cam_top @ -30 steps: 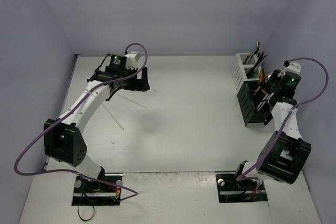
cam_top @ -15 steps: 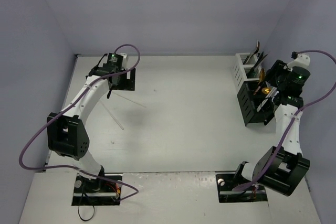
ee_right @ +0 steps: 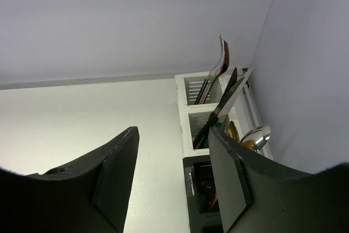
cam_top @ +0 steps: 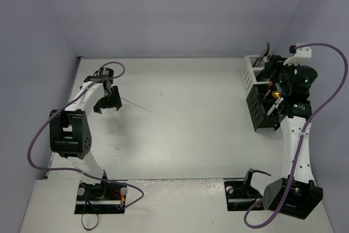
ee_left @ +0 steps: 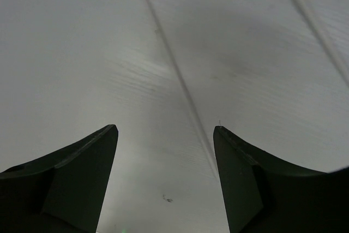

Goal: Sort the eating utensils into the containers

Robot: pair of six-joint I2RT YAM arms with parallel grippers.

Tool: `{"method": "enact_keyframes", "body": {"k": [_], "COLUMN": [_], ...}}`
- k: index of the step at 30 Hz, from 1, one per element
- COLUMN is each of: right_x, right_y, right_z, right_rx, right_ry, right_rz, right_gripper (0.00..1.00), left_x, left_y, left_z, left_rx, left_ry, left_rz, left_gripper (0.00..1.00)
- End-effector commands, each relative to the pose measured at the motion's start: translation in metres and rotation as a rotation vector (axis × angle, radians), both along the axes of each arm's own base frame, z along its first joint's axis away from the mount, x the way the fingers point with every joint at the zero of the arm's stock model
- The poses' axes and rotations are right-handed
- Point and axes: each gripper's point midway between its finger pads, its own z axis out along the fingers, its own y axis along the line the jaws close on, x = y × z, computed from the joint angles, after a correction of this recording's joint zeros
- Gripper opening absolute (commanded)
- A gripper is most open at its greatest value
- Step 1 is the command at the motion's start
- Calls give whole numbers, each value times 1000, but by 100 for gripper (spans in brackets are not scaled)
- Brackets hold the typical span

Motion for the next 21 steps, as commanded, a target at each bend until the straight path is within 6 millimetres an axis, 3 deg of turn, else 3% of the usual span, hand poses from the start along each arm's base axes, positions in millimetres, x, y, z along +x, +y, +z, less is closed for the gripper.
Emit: {"method": "enact_keyframes", "body": {"k": [1,10,18,21], "right_x": [-4,-8,-6,-5], "right_y": [8,15,21,28], "right_z": [32,25,28,31], "right_rx": [-58,-67,-64,-55], "right_ry": [-104,-93,-95,-100], "right_rz": [32,65,95,134], "right_gripper": [51,51,49,48], "left_x": [-11,5,-1,-5], "left_y": [5,-25,-21,-20], "left_z": [-9,-25,-51,-61], "left_rx": [-79,-245,-235,-231], "left_ry": [39,44,102,122], "left_rz": [120,94,141,155], "left_gripper": [66,67,66,61]}}
